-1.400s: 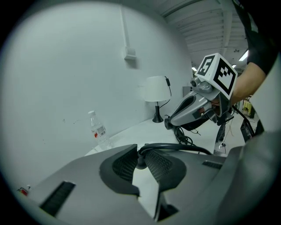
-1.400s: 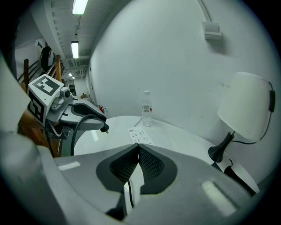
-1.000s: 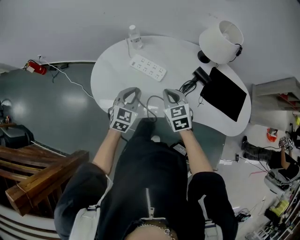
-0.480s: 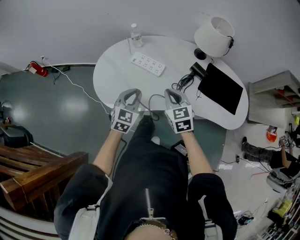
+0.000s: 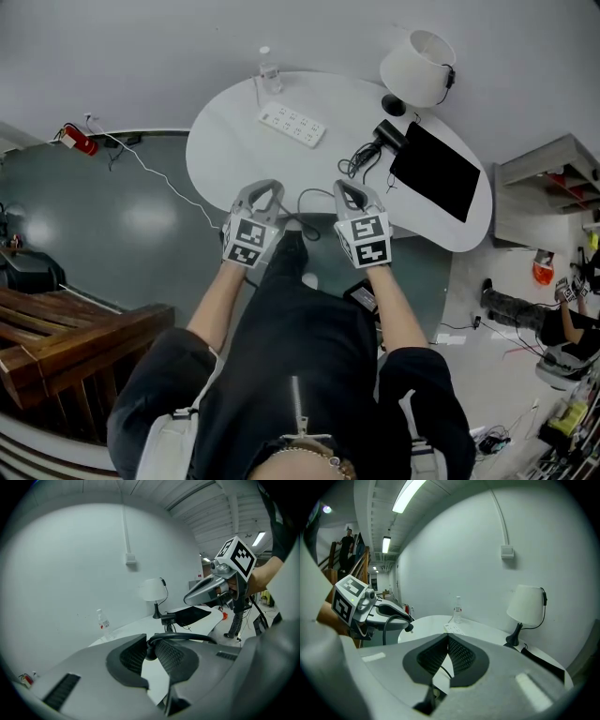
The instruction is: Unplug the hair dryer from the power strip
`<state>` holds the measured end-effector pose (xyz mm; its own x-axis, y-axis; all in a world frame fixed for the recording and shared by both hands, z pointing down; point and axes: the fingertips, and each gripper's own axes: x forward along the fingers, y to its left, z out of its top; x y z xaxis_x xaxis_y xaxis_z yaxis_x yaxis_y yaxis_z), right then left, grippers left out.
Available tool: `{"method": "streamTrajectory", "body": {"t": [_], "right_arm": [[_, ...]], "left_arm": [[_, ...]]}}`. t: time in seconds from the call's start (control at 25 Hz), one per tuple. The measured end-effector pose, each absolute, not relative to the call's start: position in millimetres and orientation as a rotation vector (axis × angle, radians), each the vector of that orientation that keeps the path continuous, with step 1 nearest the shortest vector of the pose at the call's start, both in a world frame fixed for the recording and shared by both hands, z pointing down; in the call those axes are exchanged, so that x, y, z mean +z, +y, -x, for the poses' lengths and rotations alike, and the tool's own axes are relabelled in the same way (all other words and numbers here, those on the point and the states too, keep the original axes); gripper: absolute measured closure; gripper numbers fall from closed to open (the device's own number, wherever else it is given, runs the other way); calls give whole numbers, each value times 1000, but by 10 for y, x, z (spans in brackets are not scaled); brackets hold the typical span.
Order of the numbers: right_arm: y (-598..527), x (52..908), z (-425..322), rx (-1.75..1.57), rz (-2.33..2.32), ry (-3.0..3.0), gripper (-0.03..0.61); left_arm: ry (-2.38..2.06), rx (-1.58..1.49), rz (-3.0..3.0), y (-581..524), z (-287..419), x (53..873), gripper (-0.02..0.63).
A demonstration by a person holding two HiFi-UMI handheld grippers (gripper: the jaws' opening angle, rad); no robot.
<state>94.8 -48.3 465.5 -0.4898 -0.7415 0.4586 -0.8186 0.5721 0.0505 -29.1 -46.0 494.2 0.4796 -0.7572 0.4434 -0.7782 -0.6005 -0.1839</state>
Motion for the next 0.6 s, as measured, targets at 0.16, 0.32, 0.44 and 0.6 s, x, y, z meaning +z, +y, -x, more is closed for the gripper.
{"method": "streamTrajectory", "body": {"t": [0.16,0.32,0.44,0.6], "right_arm": [[-414,4669,-1029,245,-1254,-2378,575],[-378,4639,-1046,250,-1251,-2375,575],[-338,4674,-1033,257,-1245,-2377,575],[-327,4730,-1102,277,-1244,-2375,575]], "left_arm": [[-1388,781,-2666,-393,228,4930,560],[-1399,777,-2671,-355,258,4881,560],[-1400,779,-2664,-308,275,4910,560],[-1392,801,-2641,-250,251,5010,560]]}}
